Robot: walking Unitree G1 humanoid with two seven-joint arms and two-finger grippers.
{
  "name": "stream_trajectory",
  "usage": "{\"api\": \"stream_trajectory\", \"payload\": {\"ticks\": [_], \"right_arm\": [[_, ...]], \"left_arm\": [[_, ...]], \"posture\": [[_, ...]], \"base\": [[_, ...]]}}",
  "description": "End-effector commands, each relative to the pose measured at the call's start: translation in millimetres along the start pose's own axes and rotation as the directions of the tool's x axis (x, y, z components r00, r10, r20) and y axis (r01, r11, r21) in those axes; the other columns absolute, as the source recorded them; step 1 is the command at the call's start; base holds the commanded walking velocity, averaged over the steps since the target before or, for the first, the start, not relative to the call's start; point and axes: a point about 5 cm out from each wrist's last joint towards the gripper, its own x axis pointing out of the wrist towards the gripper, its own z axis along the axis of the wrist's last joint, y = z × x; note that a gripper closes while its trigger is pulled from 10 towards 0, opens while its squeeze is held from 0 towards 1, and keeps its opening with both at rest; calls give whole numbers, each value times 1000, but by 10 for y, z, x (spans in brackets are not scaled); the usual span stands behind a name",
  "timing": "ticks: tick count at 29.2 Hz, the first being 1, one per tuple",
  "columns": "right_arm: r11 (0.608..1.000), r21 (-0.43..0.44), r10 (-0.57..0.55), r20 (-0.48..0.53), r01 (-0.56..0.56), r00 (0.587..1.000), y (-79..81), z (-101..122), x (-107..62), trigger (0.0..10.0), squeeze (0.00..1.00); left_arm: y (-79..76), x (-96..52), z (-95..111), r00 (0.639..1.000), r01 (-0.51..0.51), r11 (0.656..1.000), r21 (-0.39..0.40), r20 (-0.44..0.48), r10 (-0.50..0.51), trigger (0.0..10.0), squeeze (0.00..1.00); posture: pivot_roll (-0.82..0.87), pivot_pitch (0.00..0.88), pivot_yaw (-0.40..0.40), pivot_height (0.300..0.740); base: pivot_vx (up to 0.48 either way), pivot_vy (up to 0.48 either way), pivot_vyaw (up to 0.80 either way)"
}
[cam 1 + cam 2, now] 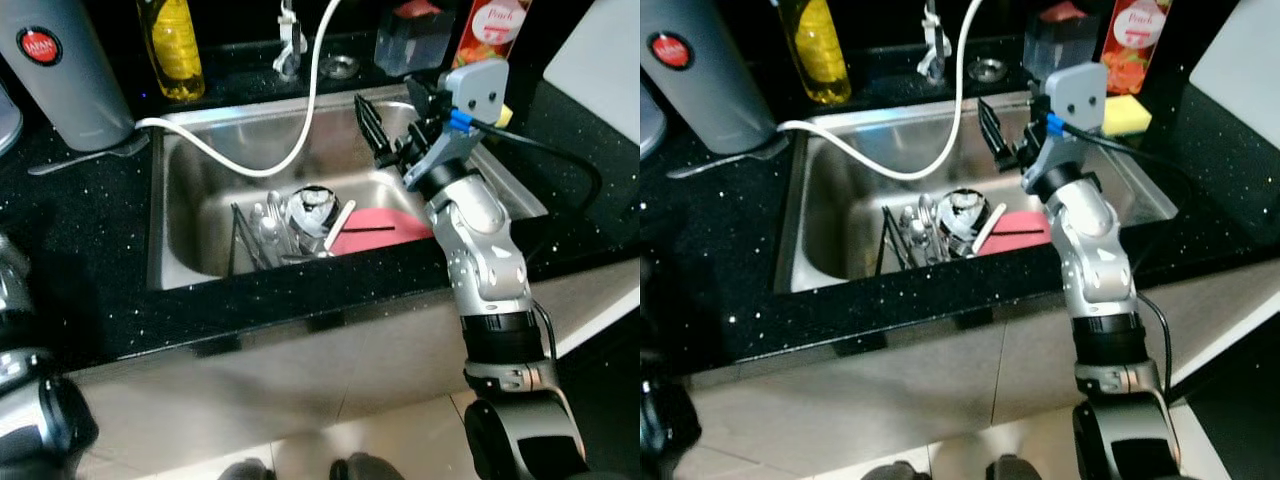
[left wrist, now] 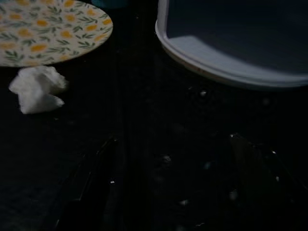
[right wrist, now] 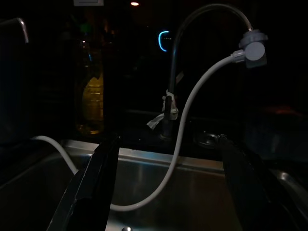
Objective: Kitchen organization
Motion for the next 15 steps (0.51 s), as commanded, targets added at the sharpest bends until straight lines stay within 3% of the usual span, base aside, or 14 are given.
{"api": "stream_trajectory", "payload": {"ticks": [1, 6, 9, 10, 14, 15], "right_arm": [[1000, 0, -2, -2, 2, 1000, 5, 4, -23, 10000, 0], [1000, 1, -2, -5, 2, 1000, 10, -6, -25, 10000, 0], [1000, 2, 0, -7, 0, 1000, 18, -9, -25, 10000, 0], [1000, 3, 1, -8, -1, 1000, 20, -10, -26, 10000, 0], [1000, 4, 1, -10, -1, 1000, 21, -12, -28, 10000, 0], [1000, 5, 1, -11, -1, 1000, 22, -16, -29, 10000, 0]], "left_arm": [[84, 57, 33, 998, -60, 997, -48, -21, 59, 10000, 0], [115, 74, 25, 993, -105, 990, -93, -55, 100, 10000, 0], [151, 100, -50, 986, -126, 986, -108, -120, 113, 9529, 0], [171, 108, -72, 983, -139, 987, -84, -132, 127, 8510, 0], [217, 127, -82, 979, -169, 985, -26, -121, 165, 8902, 0], [236, 134, -101, 975, -180, 983, -22, -133, 176, 4902, 0]], "posture": [[-7, 90, 42, 740], [-4, 93, 40, 740], [-1, 95, 41, 740], [0, 95, 41, 740], [2, 97, 42, 740], [9, 99, 41, 740]], "base": [[0, 0, 0], [0, 0, 0], [0, 0, 0], [0, 0, 0], [0, 0, 0], [0, 0, 0]]}}
